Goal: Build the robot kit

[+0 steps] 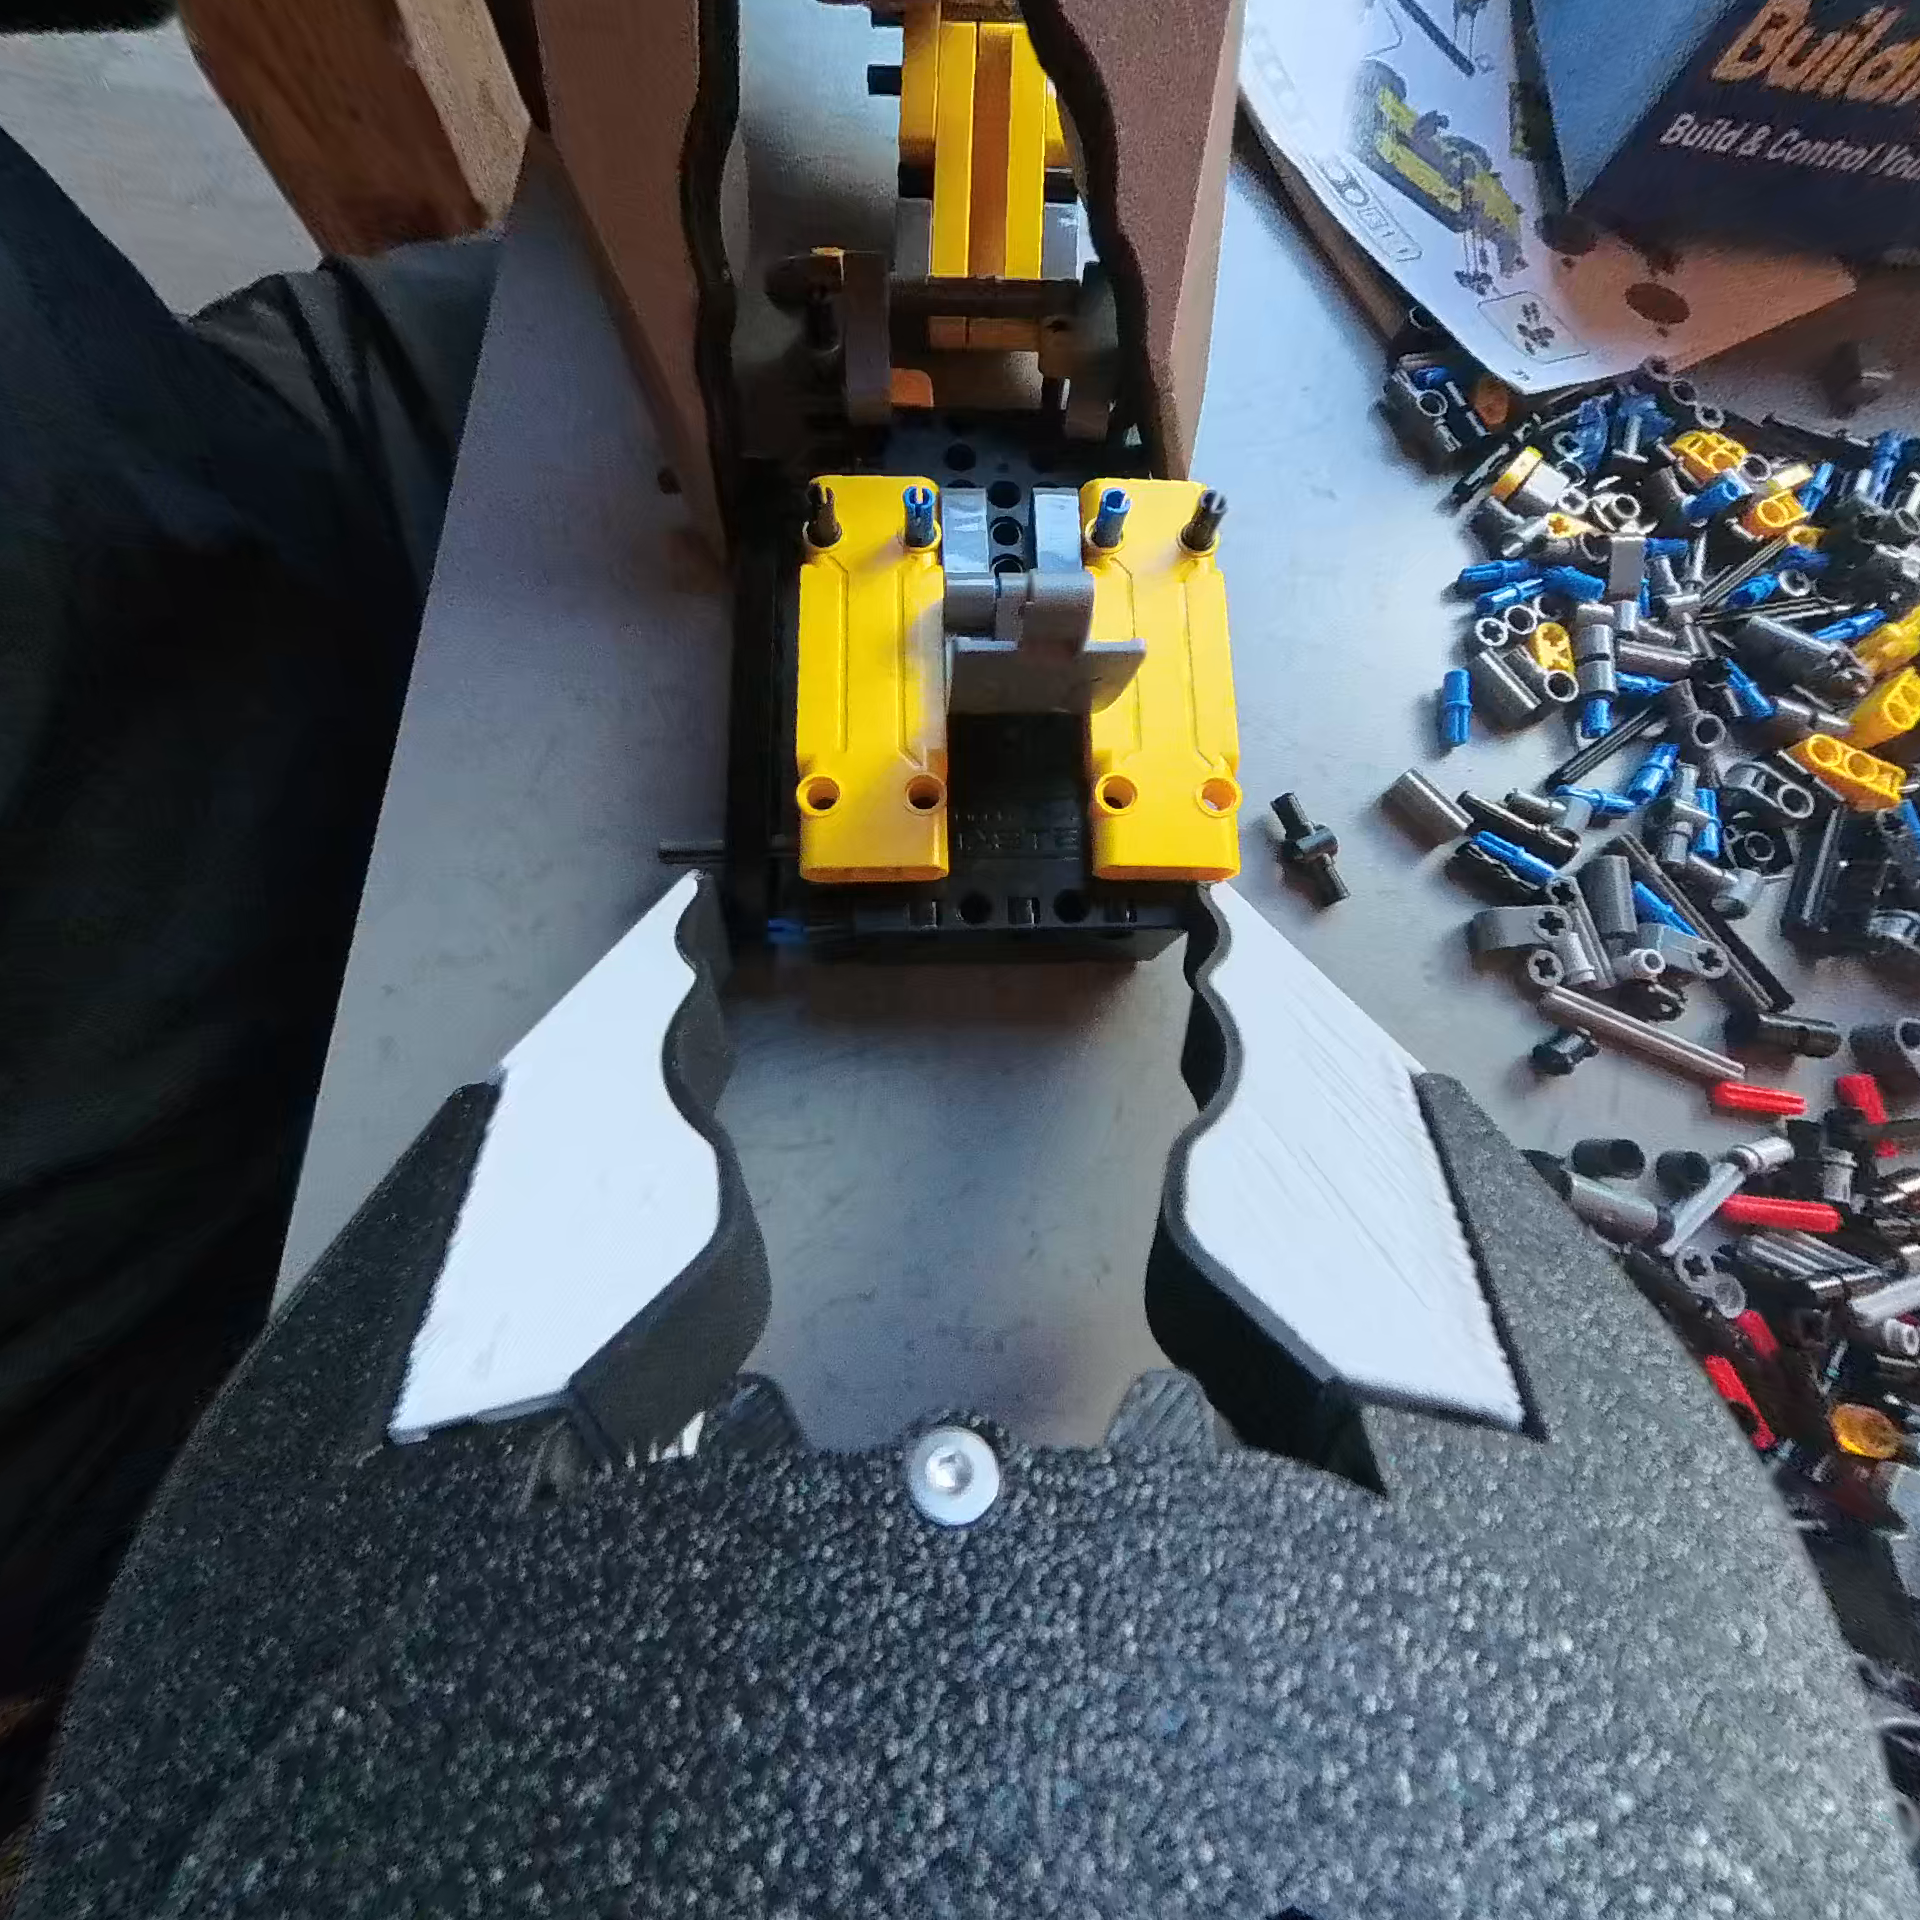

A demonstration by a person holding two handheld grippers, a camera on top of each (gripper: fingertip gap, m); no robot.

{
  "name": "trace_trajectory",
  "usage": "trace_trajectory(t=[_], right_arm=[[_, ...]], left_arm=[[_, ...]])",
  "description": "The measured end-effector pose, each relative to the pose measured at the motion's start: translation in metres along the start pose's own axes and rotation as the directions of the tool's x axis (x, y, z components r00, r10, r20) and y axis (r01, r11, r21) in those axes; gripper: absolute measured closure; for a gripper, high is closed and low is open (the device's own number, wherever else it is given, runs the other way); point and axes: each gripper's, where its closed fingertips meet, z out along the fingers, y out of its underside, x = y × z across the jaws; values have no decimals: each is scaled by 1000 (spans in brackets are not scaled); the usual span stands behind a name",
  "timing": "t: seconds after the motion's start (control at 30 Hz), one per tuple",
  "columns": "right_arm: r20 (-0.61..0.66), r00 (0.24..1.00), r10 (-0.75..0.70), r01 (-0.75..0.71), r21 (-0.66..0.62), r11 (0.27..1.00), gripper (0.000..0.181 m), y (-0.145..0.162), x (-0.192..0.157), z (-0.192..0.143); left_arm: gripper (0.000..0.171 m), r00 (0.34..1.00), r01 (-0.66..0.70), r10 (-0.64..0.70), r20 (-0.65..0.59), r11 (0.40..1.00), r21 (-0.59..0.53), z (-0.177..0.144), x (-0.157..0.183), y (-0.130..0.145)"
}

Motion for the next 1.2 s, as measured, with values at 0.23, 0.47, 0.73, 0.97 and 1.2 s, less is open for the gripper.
trace_trajectory(t=[0.23,0.47,0.73,0.97,1.2], right_arm=[[48,998,-31,31,10,999,96,-1,2,0],[94,995,-20,18,22,1000,96,-3,7,2],[89,995,-35,32,29,999,93,-4,8,1],[-5,993,-115,115,11,993,93,3,9,-3],[33,995,-91,90,22,996,97,4,11,-5]], left_arm=[[89,999,35,-35,1,999,-3,0,-2,0],[95,999,50,-49,23,998,-48,-1,-5,2],[93,996,75,-74,47,997,-10,-1,-6,2],[93,996,79,-79,39,997,3,-1,-6,1],[93,995,94,-95,36,995,33,0,-6,-1]])
